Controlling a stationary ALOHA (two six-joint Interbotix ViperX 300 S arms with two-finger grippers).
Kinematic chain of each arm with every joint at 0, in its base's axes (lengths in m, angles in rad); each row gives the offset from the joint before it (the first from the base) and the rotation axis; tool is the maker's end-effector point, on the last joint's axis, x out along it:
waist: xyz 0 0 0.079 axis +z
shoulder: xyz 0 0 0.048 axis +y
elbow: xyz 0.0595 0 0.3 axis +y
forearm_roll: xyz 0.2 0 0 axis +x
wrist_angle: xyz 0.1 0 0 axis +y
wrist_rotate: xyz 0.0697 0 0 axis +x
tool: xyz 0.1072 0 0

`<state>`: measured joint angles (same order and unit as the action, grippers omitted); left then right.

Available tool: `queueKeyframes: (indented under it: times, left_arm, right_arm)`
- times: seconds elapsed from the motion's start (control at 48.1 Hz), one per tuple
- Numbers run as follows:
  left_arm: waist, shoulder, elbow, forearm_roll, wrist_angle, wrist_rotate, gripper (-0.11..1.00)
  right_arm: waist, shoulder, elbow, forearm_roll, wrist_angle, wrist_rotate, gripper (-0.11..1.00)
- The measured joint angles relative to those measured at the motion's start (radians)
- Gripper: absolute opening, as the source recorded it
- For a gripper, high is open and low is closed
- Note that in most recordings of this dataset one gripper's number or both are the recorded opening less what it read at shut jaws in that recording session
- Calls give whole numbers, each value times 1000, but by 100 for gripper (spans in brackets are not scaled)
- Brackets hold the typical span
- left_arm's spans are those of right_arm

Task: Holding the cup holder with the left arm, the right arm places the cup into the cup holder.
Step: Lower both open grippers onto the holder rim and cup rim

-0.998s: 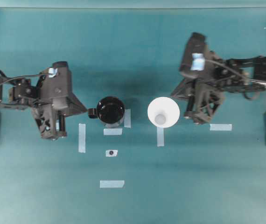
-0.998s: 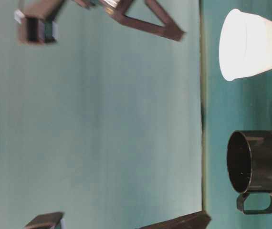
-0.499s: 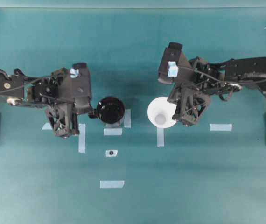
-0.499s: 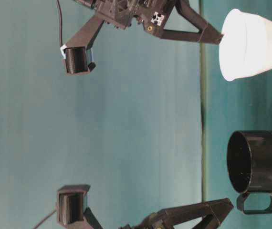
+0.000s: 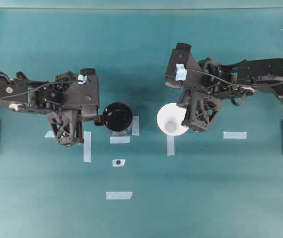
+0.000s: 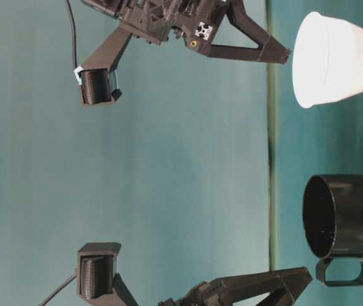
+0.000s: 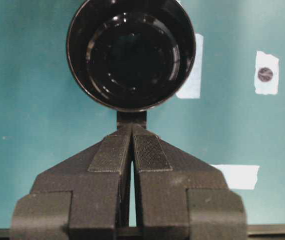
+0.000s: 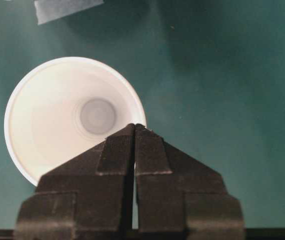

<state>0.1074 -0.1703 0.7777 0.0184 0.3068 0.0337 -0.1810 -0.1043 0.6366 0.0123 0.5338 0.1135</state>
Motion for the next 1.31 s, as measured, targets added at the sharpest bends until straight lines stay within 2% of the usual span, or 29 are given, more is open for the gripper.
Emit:
queueKeyframes:
  times: [0.083,0.145,0.333,0.416,0.499,0.644,0.707,0.748,0.914,1.309]
  left_arm:
    - [0,0,0,0,0,2,3]
    - [0,-3,0,0,0,2,3]
    - [3,-26,0,0,2,2,5]
    - [5,-37,0,2,2,2,14]
    - [6,-43,0,2,2,2,35]
    - [6,-43,0,2,3,2,78]
    - [6,-41,0,2,3,-2,92]
    - [6,-37,0,2,5,-2,97]
    - [6,-14,0,2,6,-2,92]
    - [12,127,-20,2,3,-6,93]
  right_arm:
    - [0,0,0,0,0,0,19]
    - [0,0,0,-2,0,-2,30]
    - [0,3,0,-2,2,0,83]
    - [0,8,0,-2,2,0,96]
    - [0,11,0,-2,3,0,95]
    - [-2,21,0,-12,6,0,95]
    - [0,23,0,-17,8,0,95]
    - [-2,25,0,-18,8,0,95]
    - [-11,28,0,-20,12,0,95]
    - [-26,71,0,-21,9,0,95]
